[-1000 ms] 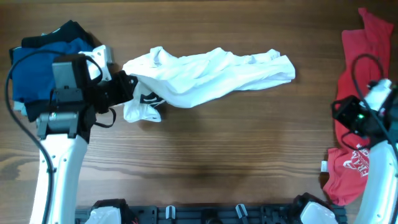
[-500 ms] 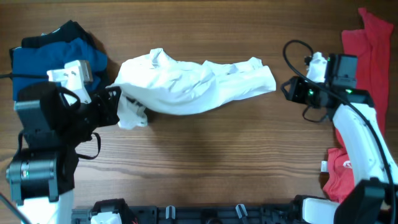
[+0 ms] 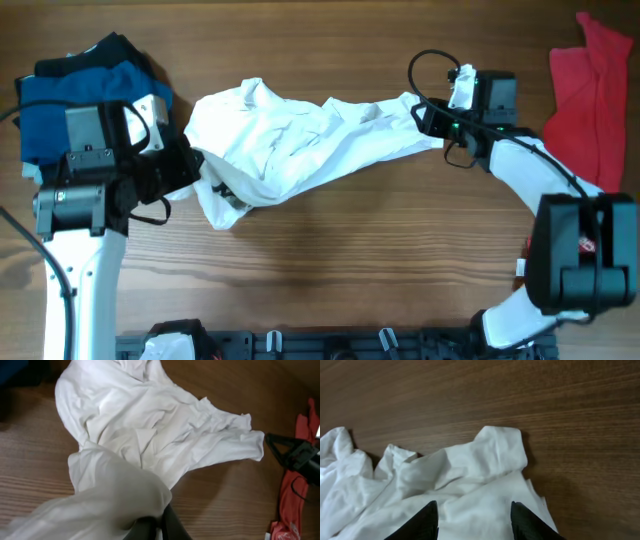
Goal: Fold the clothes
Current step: 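Reach the right gripper to the white shirt's right edge and grasp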
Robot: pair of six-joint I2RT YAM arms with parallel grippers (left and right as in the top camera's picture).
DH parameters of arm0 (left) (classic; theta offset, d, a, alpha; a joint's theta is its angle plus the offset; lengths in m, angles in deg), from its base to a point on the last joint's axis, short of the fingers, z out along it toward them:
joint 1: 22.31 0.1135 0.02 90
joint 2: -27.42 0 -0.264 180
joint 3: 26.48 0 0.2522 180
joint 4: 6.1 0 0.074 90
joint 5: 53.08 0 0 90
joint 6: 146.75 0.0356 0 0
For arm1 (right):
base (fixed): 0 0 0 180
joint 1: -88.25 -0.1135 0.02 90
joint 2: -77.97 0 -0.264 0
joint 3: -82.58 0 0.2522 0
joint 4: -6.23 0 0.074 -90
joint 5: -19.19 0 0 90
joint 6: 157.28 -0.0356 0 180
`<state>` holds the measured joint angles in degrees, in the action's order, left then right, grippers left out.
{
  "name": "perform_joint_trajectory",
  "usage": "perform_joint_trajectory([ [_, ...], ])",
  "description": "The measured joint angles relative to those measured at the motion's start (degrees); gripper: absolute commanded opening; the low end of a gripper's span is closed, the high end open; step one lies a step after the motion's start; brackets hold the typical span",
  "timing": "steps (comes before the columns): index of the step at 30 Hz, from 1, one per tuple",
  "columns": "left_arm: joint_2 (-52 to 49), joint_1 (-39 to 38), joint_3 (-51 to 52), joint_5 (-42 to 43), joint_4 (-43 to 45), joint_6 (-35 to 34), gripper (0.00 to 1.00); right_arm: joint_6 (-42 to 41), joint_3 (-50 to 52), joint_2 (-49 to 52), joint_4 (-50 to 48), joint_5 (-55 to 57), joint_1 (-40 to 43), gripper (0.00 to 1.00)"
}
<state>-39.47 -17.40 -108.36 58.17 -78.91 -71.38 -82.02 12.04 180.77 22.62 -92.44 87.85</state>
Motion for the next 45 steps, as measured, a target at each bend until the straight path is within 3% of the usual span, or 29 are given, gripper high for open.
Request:
perform_joint_trajectory([
  [14,-0.83,0.00,0.00,0.00,-0.09,-0.02,0.04,-1.55,0.00,5.38,-4.13,2.78,0.00,0.51],
  [19,-0.83,0.00,0.00,0.00,-0.09,0.00,0.04,-1.75,0.00,5.38,-4.83,3.98,0.00,0.42],
  [21,-0.83,0.00,0.00,0.00,-0.09,0.00,0.04,-1.84,0.00,5.38,-5.03,4.15,0.00,0.28],
  [22,-0.83,0.00,0.00,0.00,-0.09,0.00,0.04,-2.08,0.00,5.38,-5.05,4.20,0.00,0.12],
  [23,-0.83,0.00,0.00,0.00,-0.09,0.00,0.04,-2.03,0.00,5.38,-5.05,4.37,0.00,0.04],
  [34,-0.83,0.00,0.00,0.00,0.02,-0.02,0.04,-1.92,-0.04,5.29,-2.32,4.81,0.13,0.04],
  [39,-0.83,0.00,0.00,-0.13,2.51,0.00,0.04,-1.11,-2.29,1.05,7.21,4.92,1.46,0.04],
  [45,-0.83,0.04,0.00,-1.31,6.62,0.02,0.04,2.93,-13.73,-15.72,38.62,8.61,3.78,0.04],
])
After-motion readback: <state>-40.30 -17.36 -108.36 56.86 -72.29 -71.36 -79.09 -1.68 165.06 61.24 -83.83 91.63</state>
